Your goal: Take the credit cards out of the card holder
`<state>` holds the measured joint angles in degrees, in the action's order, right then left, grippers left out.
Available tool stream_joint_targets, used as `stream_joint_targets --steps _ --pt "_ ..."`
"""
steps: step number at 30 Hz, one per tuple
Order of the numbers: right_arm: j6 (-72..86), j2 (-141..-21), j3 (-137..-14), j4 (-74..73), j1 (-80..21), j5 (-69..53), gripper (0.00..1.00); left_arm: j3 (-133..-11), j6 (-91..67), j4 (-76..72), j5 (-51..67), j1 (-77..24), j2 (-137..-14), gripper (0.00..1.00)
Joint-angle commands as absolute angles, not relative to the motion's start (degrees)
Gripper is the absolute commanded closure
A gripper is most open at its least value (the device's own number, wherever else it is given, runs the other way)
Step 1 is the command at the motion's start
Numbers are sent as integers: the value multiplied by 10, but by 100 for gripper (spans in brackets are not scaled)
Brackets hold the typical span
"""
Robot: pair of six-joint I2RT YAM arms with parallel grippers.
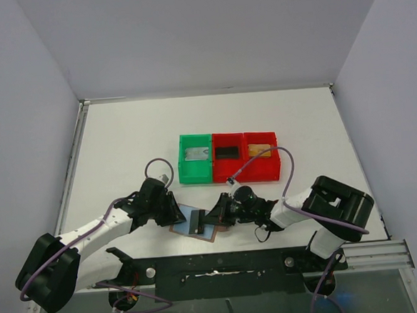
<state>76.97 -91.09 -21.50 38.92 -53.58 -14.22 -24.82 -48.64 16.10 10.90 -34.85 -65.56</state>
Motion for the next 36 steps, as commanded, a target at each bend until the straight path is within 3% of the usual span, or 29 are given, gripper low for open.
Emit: stream_joint_targets --steps 1,10,18,26,36 --pt "766 -889 -214 399 -532 -136 98 -269 -475 166 99 -351 -648 75" --pt "772 -940 -269 416 -538 -131 98 -301 -474 186 92 -351 -615 65" --pt "807 -998 -274 471 -537 -130 98 -293 -472 162 122 -351 -611 64" --pt "826 -1018 -252 515 -536 -134 98 -268 -471 135 148 -358 -650 73" --pt "820 -985 -230 486 -535 -120 98 -278 -459 195 70 -359 -681 79"
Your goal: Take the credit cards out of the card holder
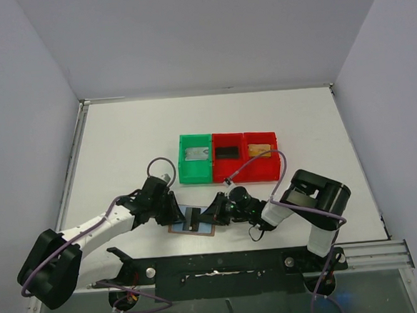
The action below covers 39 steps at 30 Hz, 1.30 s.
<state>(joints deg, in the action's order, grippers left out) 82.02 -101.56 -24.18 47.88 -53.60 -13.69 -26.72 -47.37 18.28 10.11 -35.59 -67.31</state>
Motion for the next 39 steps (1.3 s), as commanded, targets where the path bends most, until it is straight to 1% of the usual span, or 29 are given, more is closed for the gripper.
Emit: stream_joint_targets --steps 1,4,7,9,11,14,17,21,27,29,32,39 --pt "820 -982 -228 483 -535 -118 97 -278 -459 195 70 -360 -684 79" --pt "820 -982 -228 481 -535 -115 94 -277 -458 190 74 -364 -689 80" --pt "822 -1004 -241 508 -536 -126 84 -278 -458 189 75 -368 -691 81" --pt "823 -1012 -249 514 -536 -129 79 -276 -458 190 75 -369 -693 82" --pt "823 -1017 -256 515 -537 -129 76 -276 -458 190 75 -371 -693 83" --pt "818 -1024 -265 514 -539 -134 76 -276 -459 189 75 -372 -695 83" --pt "815 -1029 -272 522 -543 -137 77 -275 -461 188 75 -374 -697 83" --pt "814 -1029 -272 529 -545 -137 83 -276 -462 187 75 -376 -699 83" --pt "813 -1007 -251 522 -544 -125 95 -276 -464 185 74 -376 -698 84" --pt "812 -999 -243 519 -544 -121 97 -277 -464 184 75 -377 -698 84" --pt "811 -992 -238 517 -545 -117 96 -276 -464 180 80 -378 -696 84" --pt "817 -1018 -256 532 -545 -124 82 -272 -464 158 103 -379 -702 84"
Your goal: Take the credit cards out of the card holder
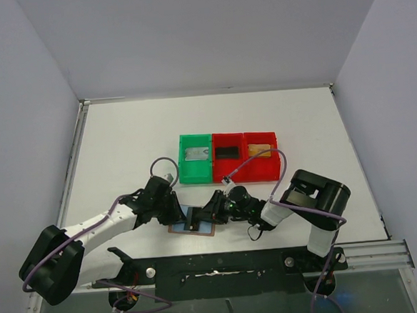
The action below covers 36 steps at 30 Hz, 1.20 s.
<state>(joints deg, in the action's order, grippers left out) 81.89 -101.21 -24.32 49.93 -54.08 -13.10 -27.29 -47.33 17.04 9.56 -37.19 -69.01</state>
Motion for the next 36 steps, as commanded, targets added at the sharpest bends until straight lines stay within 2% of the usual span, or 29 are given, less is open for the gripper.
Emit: stream_joint_targets --steps 1,9,19,29,36 --pt "819 -1022 -258 535 -544 -125 80 -272 -463 157 104 -379 -703 84" --pt "814 -1030 -274 531 -551 -127 78 -263 -467 152 107 -380 -699 85" --pt "814 -996 -246 528 -556 -100 97 -266 -466 153 103 -381 -697 85" --pt "752 -841 -232 344 -550 -42 100 -277 -465 162 86 -382 -673 84" --pt "688 -766 -250 245 -549 -9 100 -287 -467 167 74 -382 -639 78"
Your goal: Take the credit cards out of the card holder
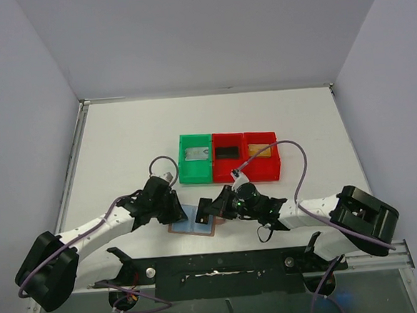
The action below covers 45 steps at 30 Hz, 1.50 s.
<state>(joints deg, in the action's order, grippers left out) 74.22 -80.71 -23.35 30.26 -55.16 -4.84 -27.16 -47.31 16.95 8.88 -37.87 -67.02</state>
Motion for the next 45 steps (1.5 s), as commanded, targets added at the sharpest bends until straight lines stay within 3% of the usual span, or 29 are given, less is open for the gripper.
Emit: stream_joint_targets --steps 1,8,20,29,38,45 --pt "676 -754 -250 241 -549 0 100 -289 -467 169 72 -382 -633 76" --pt "600 -653 -245 208 -564 93 100 -314 -460 204 30 -381 -584 66" --pt "376 -478 -244 112 -567 261 100 -374 -411 274 -88 -379 -500 36" --pt "181 -386 -252 56 -548 381 100 -393 -338 274 -154 -378 -459 28" --pt "42 -461 -314 63 -356 120 100 -385 -287 255 -203 -378 -452 27" --pt "-118 -601 -430 35 -345 43 100 -379 -272 241 -216 -379 -449 26"
